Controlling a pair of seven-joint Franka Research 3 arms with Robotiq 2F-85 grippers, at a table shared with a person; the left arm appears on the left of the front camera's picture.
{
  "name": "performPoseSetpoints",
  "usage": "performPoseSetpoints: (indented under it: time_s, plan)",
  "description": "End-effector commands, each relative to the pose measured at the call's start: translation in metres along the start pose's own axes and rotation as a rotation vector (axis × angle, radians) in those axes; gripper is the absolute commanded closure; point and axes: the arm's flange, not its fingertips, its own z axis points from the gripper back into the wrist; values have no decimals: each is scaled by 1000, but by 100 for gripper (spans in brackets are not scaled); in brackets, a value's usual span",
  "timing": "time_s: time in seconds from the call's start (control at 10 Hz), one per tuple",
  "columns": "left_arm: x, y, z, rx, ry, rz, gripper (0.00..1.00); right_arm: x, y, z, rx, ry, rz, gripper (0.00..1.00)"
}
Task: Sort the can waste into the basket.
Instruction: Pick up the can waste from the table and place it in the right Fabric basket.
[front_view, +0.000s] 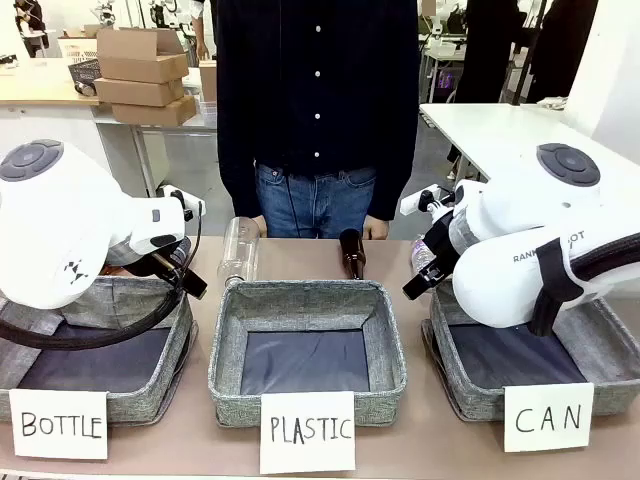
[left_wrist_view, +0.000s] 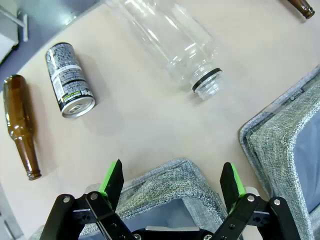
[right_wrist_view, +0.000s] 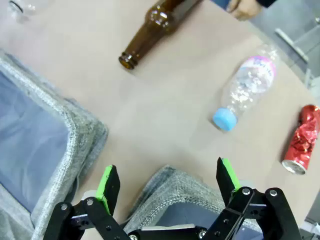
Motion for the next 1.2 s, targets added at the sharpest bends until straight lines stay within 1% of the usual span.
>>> performPoseSetpoints:
  time_s: [0.0, 0.9, 1.0, 1.1]
  plan:
    - [0, 0, 0, 0, 0, 0, 0, 0, 0, 0, 0, 0, 0, 0]
    - [0, 0, 0, 0, 0, 0, 0, 0, 0, 0, 0, 0, 0, 0]
    - [0, 0, 0, 0, 0, 0, 0, 13, -1, 45, -46, -39, -33, 0]
    - [9, -7, 54, -1, -3, 46, 0, 18, 6, 97, -76, -87, -36, 0]
